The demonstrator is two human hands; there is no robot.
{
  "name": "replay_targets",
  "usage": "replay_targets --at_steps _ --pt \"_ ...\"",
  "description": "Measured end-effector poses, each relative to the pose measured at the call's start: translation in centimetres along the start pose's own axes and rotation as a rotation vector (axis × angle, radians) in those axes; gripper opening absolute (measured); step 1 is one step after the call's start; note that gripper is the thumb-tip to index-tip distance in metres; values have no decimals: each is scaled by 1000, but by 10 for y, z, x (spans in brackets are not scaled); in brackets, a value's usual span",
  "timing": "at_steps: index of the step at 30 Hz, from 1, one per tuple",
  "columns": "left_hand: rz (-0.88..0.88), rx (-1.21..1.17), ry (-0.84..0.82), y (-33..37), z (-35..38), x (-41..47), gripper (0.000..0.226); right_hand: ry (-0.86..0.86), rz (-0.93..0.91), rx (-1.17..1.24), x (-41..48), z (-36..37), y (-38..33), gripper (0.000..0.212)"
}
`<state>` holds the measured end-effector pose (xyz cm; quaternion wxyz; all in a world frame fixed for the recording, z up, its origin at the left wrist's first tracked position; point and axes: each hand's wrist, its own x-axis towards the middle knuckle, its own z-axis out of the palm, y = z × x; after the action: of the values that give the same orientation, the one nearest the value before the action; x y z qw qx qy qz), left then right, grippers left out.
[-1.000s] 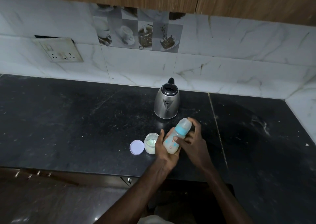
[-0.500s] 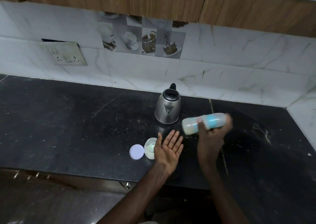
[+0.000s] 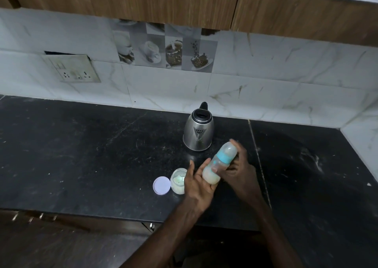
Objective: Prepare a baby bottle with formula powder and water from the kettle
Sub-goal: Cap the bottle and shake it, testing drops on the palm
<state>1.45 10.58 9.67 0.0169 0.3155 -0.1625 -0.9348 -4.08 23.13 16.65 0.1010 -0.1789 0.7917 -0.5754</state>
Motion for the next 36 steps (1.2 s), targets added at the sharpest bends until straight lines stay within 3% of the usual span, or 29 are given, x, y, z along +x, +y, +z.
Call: replay_targets --at_steps 3,4,8,14,16,18,19,20,23,24,29,30,33,34,36 --pt "30 53 26 2 1 1 68 542 43 277 3 4 -10 87" --pt "34 51 37 4 1 2 68 606 76 298 2 10 -12 87" --pt "11 -22 43 4 -4 7 68 237 129 -36 -20 36 6 92" --pt "7 -54 22 7 -4 7 67 226 111 -34 -20 33 9 91" --pt "16 14 45 8 -6 7 69 403 100 34 -9 17 2 88" --pt "22 55 52 10 -9 9 67 687 159 291 1 9 -3 87" --pt "21 66 53 11 -10 9 66 727 179 328 1 10 -4 87" --pt "17 67 57 12 -9 8 66 676 194 272 -1 14 -4 87" --pt "0 10 29 10 -8 10 65 245 150 -39 -18 26 10 89" --pt "1 0 19 11 -6 11 65 212 129 -71 -22 26 13 91" --pt "11 64 55 15 -6 9 65 687 271 271 -11 26 1 85" --pt "6 49 58 15 -5 8 66 662 284 230 -13 32 -1 84" --pt "-5 -20 46 12 -3 8 67 343 264 77 -25 48 3 86" --pt "-3 -19 37 11 -2 8 67 326 245 69 -26 46 3 87" --pt "-2 25 38 11 -1 7 67 497 254 106 -17 34 5 85"
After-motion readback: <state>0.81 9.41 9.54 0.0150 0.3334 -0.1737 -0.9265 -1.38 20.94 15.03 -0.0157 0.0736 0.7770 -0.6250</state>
